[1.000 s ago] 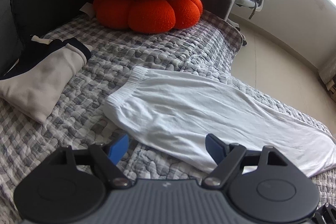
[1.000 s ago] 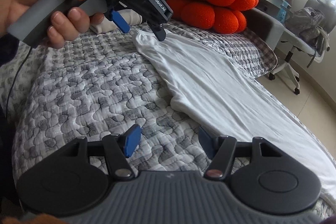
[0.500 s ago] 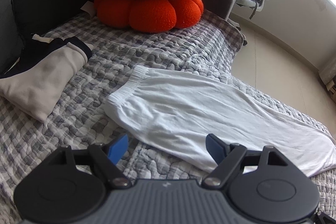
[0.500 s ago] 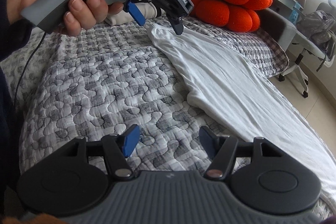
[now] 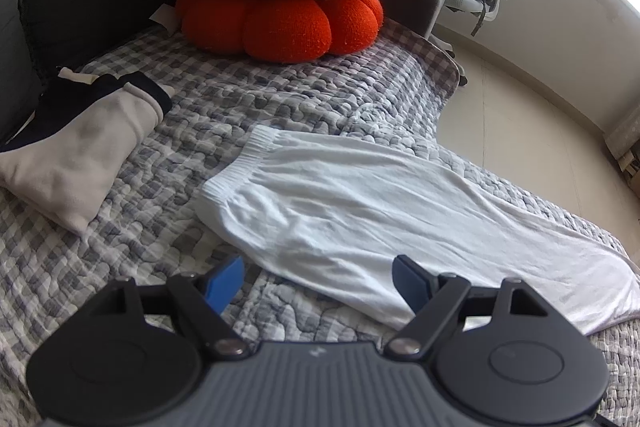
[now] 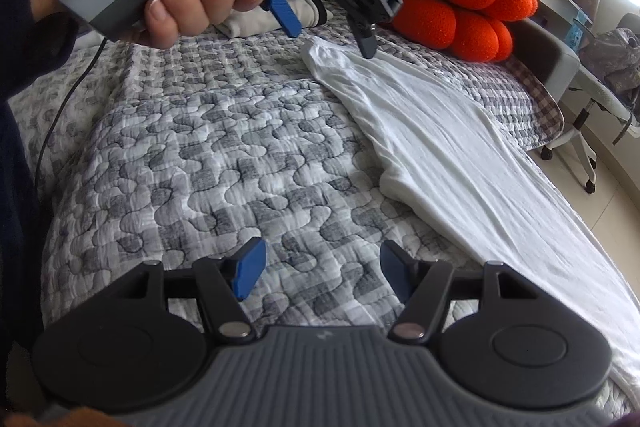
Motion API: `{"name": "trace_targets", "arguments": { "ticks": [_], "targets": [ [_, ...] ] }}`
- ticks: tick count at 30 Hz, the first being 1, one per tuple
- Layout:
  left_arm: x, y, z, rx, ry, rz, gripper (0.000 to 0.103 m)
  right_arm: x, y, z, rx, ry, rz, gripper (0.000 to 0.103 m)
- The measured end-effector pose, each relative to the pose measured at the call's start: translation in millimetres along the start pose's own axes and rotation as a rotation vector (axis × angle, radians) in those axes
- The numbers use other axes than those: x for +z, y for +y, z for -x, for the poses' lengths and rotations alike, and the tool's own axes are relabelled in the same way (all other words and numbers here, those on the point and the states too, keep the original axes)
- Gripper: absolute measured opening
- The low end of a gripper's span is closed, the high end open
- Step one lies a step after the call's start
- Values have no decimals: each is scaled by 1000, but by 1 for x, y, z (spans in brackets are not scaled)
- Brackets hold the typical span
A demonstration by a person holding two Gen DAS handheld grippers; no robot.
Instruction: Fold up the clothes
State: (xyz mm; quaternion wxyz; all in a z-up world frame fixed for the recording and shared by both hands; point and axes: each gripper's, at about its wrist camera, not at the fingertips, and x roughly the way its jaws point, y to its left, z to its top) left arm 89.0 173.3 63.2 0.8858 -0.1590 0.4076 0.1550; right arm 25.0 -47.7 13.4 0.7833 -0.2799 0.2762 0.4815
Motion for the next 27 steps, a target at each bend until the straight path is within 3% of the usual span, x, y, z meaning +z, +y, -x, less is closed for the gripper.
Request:
{"name": "trace_targets", "arguments": {
  "ticks": [27],
  "targets": [
    [-2, -2, -1, 4, 7, -7, 83, 1, 3, 0, -9, -7, 14, 67]
  ]
}}
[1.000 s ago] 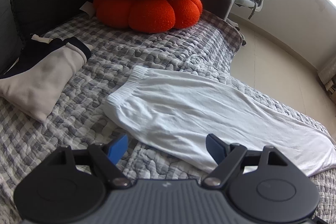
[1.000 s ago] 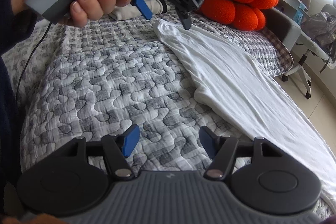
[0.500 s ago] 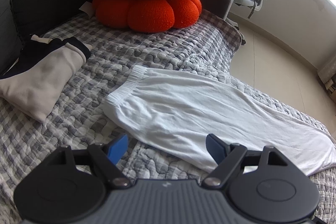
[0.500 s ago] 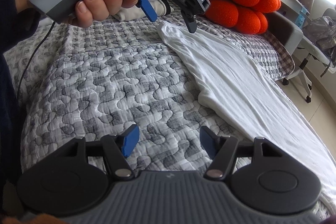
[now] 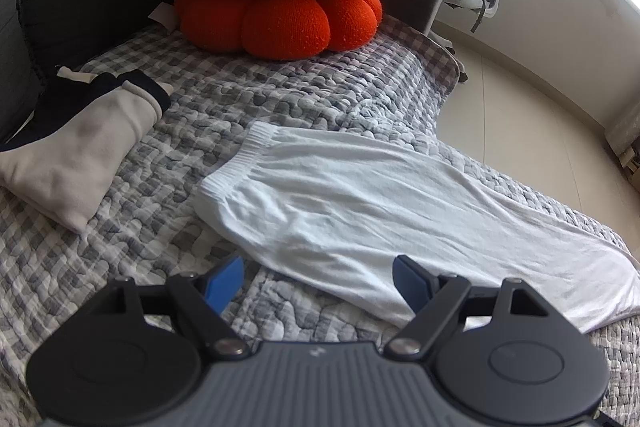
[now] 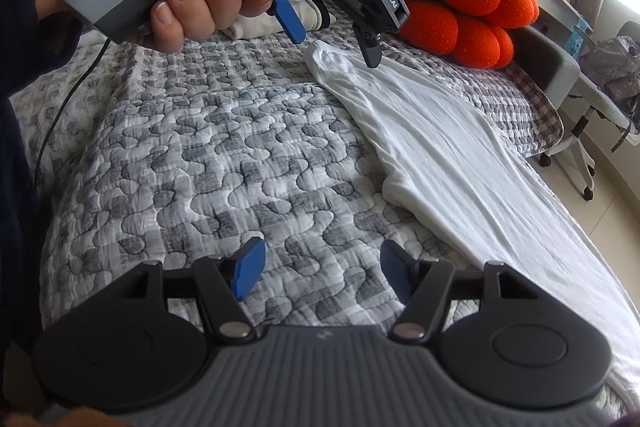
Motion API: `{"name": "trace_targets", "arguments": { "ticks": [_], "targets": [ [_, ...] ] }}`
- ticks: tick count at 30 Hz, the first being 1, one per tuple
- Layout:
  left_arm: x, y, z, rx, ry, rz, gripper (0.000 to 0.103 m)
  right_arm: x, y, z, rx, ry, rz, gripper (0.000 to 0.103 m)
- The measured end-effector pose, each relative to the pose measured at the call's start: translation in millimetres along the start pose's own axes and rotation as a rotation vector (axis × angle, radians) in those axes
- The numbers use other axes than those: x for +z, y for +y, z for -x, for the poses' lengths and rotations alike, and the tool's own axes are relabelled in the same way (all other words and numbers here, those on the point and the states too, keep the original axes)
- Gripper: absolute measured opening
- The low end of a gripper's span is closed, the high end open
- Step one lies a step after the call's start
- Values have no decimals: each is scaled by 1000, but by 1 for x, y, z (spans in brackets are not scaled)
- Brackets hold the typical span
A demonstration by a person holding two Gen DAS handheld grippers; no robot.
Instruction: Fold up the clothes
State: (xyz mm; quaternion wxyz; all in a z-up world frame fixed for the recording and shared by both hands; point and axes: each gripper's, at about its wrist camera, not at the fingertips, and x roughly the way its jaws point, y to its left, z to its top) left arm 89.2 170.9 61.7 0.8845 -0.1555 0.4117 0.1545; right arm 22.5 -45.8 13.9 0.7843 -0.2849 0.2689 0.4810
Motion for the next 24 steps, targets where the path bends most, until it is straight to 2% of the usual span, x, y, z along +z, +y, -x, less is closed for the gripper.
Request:
{"name": "trace_targets", "arguments": {
  "ticks": [24],
  "targets": [
    [0, 0, 0, -5, 4, -5, 83, -1, 4, -1, 6, 7, 29, 67]
  ]
}}
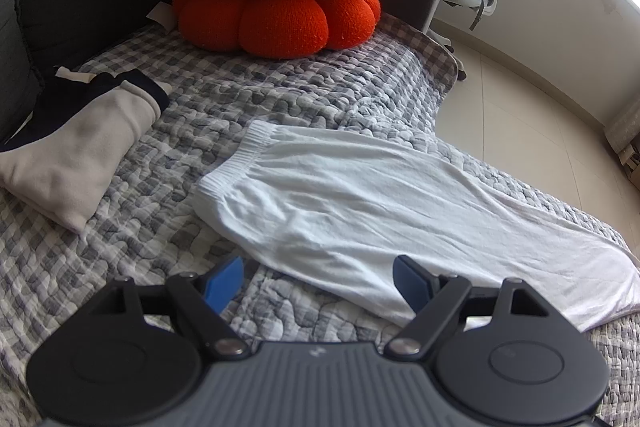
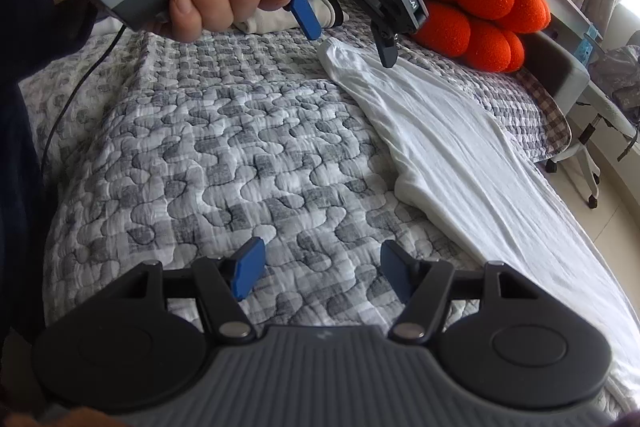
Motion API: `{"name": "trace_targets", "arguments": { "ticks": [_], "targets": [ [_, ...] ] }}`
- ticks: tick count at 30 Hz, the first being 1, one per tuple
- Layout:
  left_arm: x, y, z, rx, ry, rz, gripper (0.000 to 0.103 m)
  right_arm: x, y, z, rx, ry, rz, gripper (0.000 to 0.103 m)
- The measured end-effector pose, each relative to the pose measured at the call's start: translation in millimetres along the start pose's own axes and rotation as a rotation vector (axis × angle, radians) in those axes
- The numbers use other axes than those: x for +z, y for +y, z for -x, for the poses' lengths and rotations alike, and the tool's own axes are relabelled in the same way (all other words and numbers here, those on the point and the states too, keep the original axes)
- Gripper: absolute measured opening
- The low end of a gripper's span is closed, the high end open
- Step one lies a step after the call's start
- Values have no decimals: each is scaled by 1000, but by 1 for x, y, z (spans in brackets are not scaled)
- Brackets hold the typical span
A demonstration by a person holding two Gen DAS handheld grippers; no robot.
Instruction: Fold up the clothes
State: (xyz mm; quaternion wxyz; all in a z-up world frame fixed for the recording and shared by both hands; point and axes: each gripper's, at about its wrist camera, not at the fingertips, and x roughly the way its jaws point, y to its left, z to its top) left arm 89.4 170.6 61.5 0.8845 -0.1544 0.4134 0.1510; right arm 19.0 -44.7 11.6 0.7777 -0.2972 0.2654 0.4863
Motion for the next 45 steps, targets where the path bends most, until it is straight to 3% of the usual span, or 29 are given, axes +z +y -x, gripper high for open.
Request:
{"name": "trace_targets", "arguments": {
  "ticks": [12, 18, 25, 30, 37, 39, 41, 42, 45],
  "targets": [
    [0, 0, 1, -7, 2, 4, 83, -2, -11, -10, -39, -4, -78, 67],
    [-1, -1, 2, -11, 5, 3, 83, 2, -35, -31, -30, -28, -288, 69],
    [1, 6, 3, -15, 3, 22, 83, 14, -53, -48, -103, -96, -382, 68],
    [3, 9, 3, -21, 6, 35, 83, 17, -50, -48, -163, -133, -315, 68],
    [2, 8, 2, -22, 11, 28, 83, 18, -46, -55, -174, -150, -286, 68],
    [2, 8, 2, -22, 11, 30, 83, 18, -47, -54, -176, -161, -283, 63],
    [2, 9, 2, -21, 11, 32, 83, 18, -49, -55, -166, -161, -290, 42],
    [2, 9, 2, -21, 11, 33, 83, 17, -50, -56, -161, -161, -293, 37],
    [2, 10, 2, -22, 11, 34, 83, 15, -50, -58, -157, -156, -301, 10]
  ]
}}
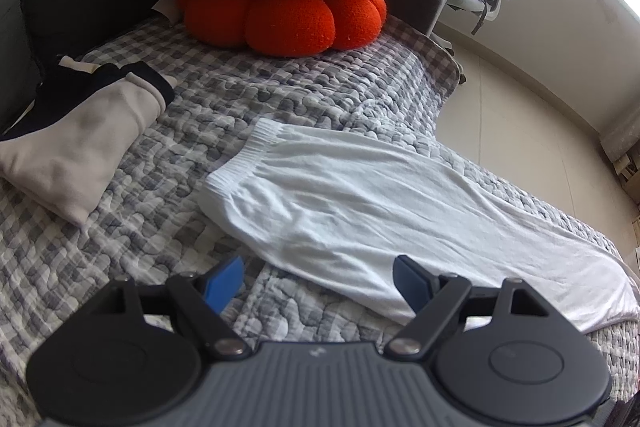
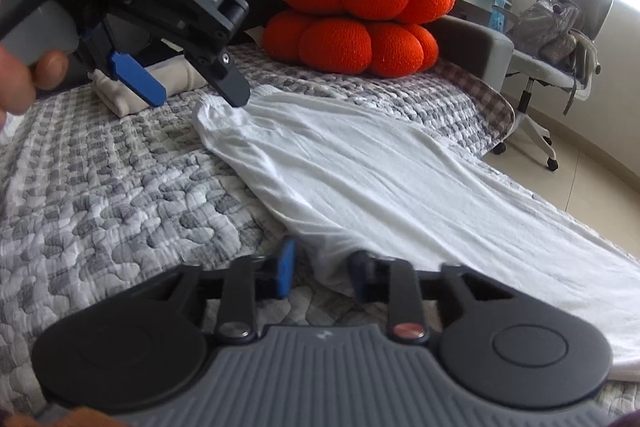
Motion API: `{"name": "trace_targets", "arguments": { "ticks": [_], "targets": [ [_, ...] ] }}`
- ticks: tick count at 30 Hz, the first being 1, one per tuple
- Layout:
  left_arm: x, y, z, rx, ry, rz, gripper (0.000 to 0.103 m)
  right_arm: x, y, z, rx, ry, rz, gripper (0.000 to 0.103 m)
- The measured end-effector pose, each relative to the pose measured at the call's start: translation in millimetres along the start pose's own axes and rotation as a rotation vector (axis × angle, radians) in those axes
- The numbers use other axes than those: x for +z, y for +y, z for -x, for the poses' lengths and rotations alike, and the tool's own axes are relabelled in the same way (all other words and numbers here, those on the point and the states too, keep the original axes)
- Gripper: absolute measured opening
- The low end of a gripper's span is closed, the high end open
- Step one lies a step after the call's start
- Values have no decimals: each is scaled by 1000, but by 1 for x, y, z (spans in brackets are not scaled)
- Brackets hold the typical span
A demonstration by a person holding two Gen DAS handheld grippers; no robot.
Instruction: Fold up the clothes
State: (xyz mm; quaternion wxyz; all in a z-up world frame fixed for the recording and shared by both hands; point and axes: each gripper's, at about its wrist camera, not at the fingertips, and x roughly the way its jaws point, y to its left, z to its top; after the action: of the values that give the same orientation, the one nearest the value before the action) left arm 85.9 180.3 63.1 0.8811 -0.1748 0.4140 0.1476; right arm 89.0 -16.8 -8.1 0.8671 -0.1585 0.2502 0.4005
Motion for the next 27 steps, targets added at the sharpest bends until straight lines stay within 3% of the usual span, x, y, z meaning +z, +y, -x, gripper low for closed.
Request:
{"name": "trace_targets", "arguments": {
  "ticks": [2, 9, 27],
  "targets": [
    [0, 0, 0, 0, 0, 1, 83, 2, 0, 3, 7, -17, -18, 5],
    [1, 2, 0, -1, -1, 8, 83, 17, 7, 21, 8, -50, -53, 5],
    [1, 2, 1, 1, -2, 3, 83, 12, 10, 10, -8, 13, -56, 7]
  ]
}}
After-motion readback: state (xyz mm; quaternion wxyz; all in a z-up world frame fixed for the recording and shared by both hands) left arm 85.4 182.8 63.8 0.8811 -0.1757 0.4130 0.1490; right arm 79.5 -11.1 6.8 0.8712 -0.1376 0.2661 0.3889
